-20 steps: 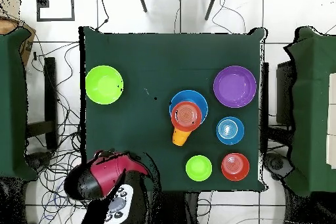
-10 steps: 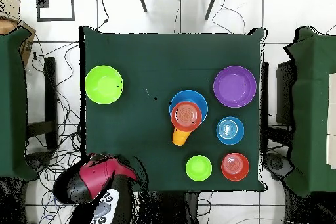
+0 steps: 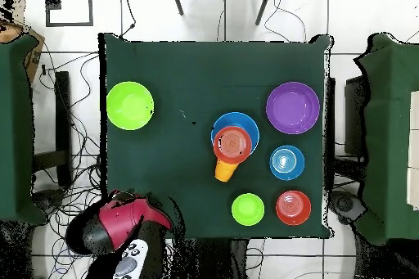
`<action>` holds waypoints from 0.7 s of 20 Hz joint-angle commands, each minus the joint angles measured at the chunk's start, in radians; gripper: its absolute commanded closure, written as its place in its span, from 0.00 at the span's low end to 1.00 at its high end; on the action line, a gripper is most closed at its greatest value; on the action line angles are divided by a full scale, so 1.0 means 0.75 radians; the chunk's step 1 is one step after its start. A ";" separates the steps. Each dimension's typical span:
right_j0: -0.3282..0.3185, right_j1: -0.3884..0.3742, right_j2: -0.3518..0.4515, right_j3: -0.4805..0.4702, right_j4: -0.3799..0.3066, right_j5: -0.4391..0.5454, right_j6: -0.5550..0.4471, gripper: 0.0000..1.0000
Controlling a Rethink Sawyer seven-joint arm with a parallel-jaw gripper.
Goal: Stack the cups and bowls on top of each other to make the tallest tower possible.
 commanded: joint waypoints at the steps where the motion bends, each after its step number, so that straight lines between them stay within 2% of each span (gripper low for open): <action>1: -0.011 0.105 0.027 0.000 0.045 0.022 0.176 0.00; 7: 0.010 0.182 -0.014 -0.005 0.033 -0.020 0.188 0.00; 14: 0.068 0.226 -0.037 -0.029 0.116 -0.020 0.256 0.00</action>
